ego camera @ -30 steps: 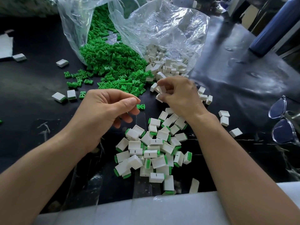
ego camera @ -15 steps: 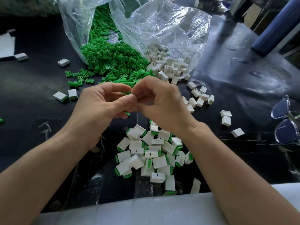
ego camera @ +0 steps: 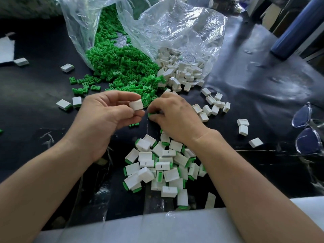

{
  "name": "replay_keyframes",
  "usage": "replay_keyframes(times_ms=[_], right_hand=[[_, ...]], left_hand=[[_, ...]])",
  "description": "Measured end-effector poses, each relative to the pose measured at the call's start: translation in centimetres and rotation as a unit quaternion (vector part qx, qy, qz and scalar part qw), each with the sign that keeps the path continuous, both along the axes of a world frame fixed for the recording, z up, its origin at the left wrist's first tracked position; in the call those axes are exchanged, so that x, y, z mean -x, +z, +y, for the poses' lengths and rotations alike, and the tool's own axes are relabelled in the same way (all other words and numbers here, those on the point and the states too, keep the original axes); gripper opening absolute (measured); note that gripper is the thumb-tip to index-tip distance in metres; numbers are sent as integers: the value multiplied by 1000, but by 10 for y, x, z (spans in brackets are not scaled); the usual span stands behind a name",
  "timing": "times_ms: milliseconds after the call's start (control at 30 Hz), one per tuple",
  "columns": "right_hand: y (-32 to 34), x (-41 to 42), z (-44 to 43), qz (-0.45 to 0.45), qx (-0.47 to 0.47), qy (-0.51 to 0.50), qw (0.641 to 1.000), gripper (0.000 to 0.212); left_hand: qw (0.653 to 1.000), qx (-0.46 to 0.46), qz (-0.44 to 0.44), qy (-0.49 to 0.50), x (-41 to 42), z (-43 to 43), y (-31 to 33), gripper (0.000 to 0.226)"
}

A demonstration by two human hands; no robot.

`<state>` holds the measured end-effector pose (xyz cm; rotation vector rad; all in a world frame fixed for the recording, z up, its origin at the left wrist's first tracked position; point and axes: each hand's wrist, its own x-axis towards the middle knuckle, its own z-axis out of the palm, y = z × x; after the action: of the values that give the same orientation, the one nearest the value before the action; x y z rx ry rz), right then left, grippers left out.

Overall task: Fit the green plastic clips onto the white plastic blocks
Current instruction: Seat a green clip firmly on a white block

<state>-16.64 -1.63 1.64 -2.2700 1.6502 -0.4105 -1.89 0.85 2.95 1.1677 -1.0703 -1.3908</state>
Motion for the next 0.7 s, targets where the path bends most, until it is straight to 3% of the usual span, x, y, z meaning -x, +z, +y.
replay_keyframes(times_ms=[133,200,300,433,500,700], right_hand=[[3,3,1,-28,1,-4,1000,10],[3,3,1,-45,6,-7,999,12],[6,6,1,-113,23,-30,993,19],[14,11,1,-250,23,-69,965,8],[16,13,1,-317,7,-71,946,17],[20,13,5,-386,-26,-55,920,22]], left_hand=[[1000,9,14,-14,0,0,-1,24],[1000,24,7,-17,-1,0,-2,15],[999,36,-28,0,-1,1,-3,20],[999,29,-42,11,-3,0,-2,18],[999,21,-28,9,-2,-1,-2,23],[997,52,-55,17,-1,-1,-3,27]])
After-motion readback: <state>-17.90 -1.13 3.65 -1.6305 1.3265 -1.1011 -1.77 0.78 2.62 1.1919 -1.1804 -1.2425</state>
